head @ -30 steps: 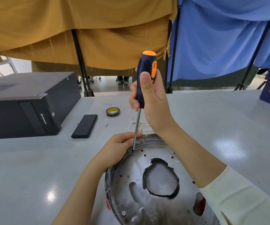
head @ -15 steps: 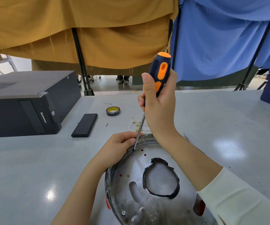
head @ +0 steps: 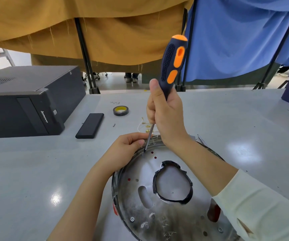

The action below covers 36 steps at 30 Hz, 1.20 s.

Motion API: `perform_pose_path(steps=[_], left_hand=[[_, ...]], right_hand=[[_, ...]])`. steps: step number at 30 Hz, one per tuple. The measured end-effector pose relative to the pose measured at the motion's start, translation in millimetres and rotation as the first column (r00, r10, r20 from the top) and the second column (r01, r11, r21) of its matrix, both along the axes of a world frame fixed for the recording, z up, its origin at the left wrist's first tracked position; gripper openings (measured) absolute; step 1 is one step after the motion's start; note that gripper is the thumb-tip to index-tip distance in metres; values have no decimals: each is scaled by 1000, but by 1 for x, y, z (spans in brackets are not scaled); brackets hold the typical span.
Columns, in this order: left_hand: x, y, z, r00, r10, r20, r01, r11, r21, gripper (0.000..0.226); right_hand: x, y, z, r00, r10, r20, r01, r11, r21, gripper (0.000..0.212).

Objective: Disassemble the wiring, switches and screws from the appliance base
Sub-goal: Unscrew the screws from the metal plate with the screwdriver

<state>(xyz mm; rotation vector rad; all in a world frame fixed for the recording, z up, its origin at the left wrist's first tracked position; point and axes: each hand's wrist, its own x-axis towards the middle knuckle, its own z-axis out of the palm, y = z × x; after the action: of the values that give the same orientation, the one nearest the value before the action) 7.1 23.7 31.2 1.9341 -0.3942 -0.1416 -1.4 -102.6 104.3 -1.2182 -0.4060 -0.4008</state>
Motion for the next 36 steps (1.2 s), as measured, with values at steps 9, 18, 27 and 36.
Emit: perform_pose_path(steps=[9, 18, 27, 36], left_hand=[[1, 0, -2, 1000, -4, -1, 3, 1000, -24, 33], [0, 0, 0, 1000, -14, 26, 15, 999, -36, 38], [0, 0, -1, 1000, -6, 12, 7, 999, -34, 35], [-1, 1, 1, 1000, -4, 11, 5, 1000, -13, 36]], right_hand=[[-1, 3, 0, 999, -7, 54, 6, 1000, 11, 25], [-1, 4, -4, 999, 32, 40, -32, 999, -9, 24], [0, 5, -5, 998, 53, 26, -53, 999, 12, 24], [-1, 6, -6, 999, 19, 41, -17, 998, -54, 23]])
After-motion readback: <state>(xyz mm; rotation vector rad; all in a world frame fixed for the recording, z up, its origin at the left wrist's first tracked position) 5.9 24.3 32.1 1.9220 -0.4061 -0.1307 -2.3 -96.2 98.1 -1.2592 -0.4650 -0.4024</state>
